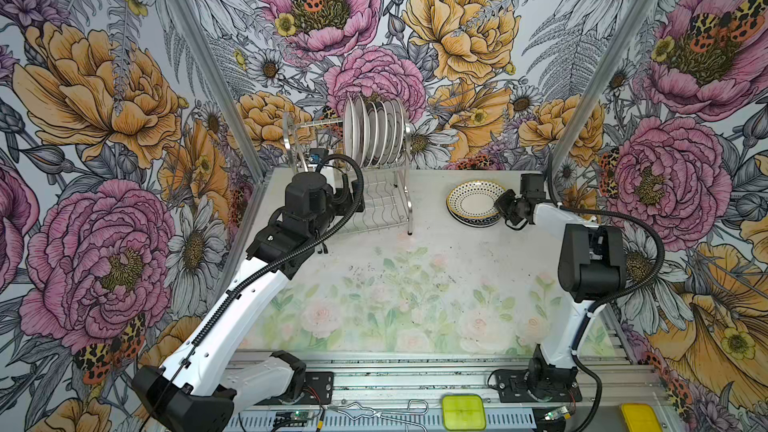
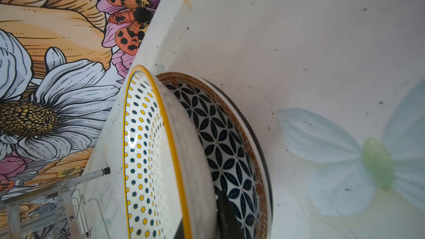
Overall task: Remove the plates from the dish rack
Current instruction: 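Lower the dotted plate onto the geometric plate while the left gripper withdraws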
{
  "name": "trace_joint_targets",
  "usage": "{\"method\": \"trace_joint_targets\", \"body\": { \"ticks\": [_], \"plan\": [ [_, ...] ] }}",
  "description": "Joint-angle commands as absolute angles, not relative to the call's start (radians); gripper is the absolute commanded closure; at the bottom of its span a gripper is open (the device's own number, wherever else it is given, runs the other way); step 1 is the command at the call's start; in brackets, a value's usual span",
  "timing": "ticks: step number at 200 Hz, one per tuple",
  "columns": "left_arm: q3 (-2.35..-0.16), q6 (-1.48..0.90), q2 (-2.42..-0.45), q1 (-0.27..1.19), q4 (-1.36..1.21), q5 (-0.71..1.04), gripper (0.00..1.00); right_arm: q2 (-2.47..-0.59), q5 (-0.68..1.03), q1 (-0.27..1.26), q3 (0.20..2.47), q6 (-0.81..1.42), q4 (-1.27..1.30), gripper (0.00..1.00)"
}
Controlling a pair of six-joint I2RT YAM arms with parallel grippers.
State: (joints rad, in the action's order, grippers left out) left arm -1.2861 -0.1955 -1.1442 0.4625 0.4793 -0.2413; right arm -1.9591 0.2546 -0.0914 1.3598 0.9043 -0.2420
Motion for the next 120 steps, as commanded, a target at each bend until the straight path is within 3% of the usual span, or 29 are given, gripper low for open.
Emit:
{"method": "trace_joint_targets", "body": {
  "ticks": [1,32,83,120],
  "plan": [
    [-1.284,-0.218,-1.130,0.450,0.460,-0.216,0.01,-1.950,0.263,-0.088,1.394,0.899,-0.163,0.87],
    [-1.284,-0.213,-1.137,0.449,0.460,-0.165,0.01,-1.942,0.239,-0.083,1.394,0.877,-0.197,0.72],
    [-1.285,-0.213,-1.152,0.448,0.460,-0.155,0.01,-1.937,0.190,-0.074,1.415,0.823,-0.285,0.60],
    [-1.282,-0.215,-1.159,0.448,0.459,-0.145,0.01,-1.925,0.105,-0.061,1.438,0.768,-0.381,0.57]
  ]
}}
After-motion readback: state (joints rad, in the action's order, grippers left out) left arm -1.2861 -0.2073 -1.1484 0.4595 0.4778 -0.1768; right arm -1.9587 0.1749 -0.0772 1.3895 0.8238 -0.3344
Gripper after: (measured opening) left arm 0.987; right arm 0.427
